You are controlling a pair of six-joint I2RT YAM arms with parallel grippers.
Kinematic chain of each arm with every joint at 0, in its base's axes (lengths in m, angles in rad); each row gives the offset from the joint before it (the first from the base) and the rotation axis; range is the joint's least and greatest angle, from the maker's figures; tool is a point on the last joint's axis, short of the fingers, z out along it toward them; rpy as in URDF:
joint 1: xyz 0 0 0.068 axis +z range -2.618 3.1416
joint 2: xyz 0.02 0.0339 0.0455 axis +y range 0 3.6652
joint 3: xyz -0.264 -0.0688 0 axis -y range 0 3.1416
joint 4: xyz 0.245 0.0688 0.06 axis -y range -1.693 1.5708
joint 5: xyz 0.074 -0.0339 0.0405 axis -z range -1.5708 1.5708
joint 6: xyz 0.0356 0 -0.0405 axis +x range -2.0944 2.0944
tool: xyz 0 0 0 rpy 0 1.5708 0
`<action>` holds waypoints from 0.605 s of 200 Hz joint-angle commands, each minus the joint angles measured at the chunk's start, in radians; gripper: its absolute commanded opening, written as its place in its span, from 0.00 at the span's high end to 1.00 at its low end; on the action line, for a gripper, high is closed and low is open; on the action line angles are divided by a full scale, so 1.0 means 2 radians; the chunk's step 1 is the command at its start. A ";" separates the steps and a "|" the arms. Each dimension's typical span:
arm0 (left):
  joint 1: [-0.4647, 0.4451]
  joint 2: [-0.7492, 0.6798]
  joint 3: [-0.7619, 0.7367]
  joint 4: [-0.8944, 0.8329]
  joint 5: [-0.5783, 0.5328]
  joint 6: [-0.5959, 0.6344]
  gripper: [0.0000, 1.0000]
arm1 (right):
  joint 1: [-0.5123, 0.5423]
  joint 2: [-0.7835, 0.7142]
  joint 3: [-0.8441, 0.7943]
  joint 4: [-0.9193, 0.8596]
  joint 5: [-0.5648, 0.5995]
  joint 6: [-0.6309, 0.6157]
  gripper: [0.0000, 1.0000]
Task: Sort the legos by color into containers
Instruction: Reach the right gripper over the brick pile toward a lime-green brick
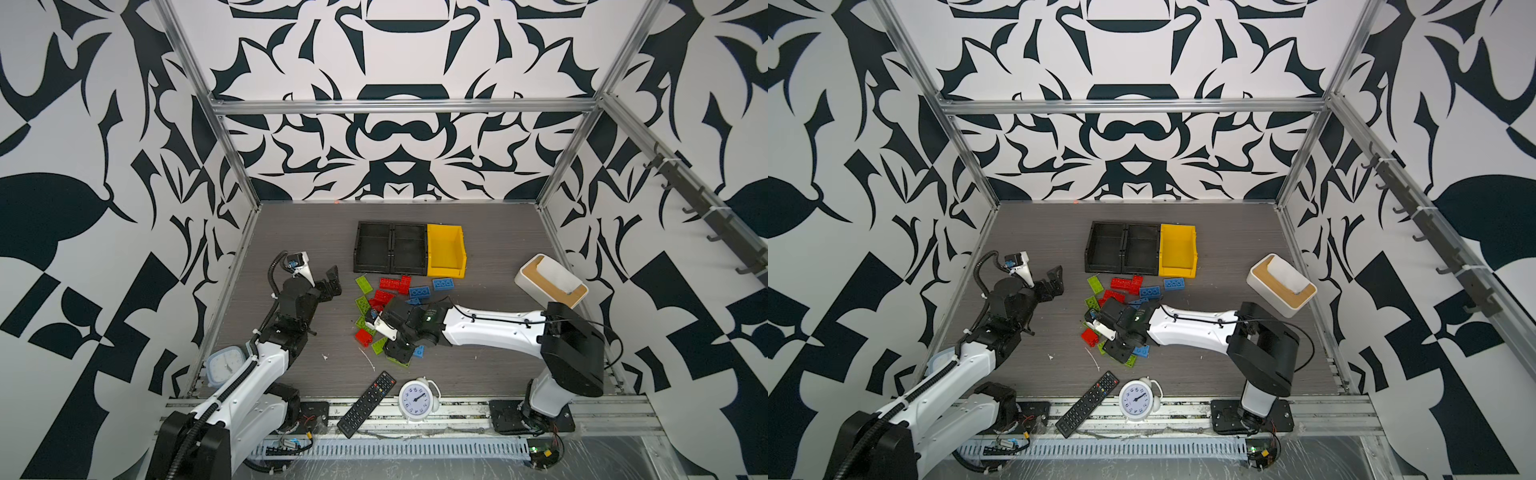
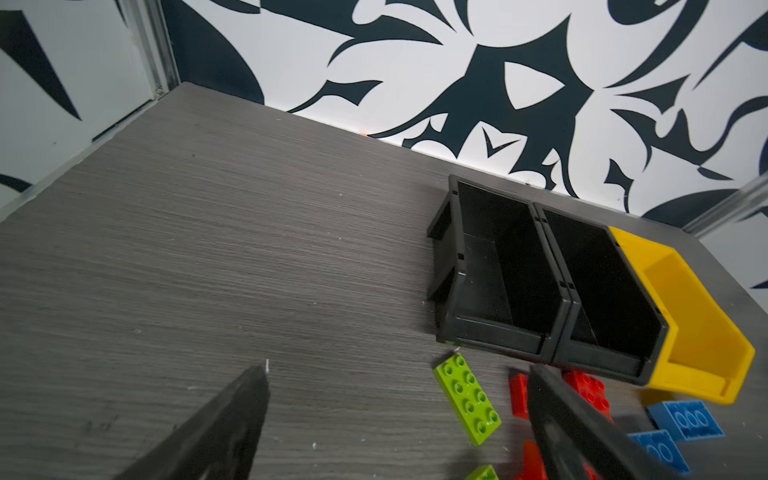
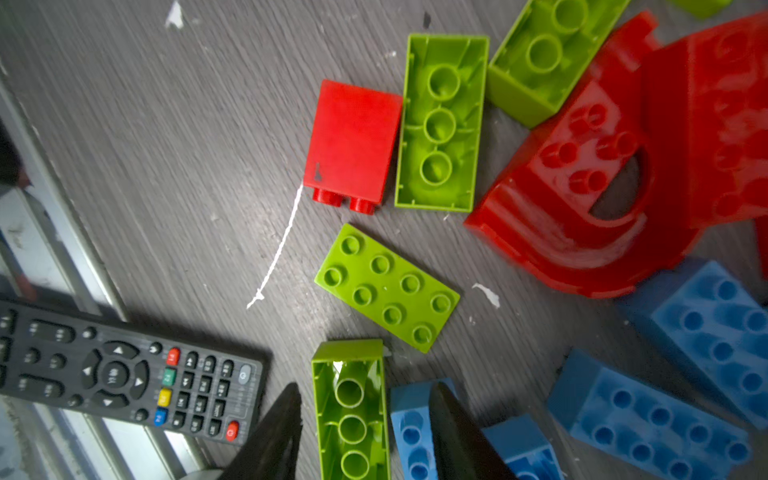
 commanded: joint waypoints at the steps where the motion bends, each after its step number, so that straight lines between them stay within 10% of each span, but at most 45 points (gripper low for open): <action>1: 0.008 -0.012 -0.011 -0.010 -0.008 -0.024 0.01 | 0.006 0.003 0.021 -0.025 0.006 -0.012 0.47; 121: 0.008 -0.044 -0.022 -0.015 -0.026 -0.024 0.01 | 0.022 0.053 0.038 -0.040 0.042 -0.015 0.61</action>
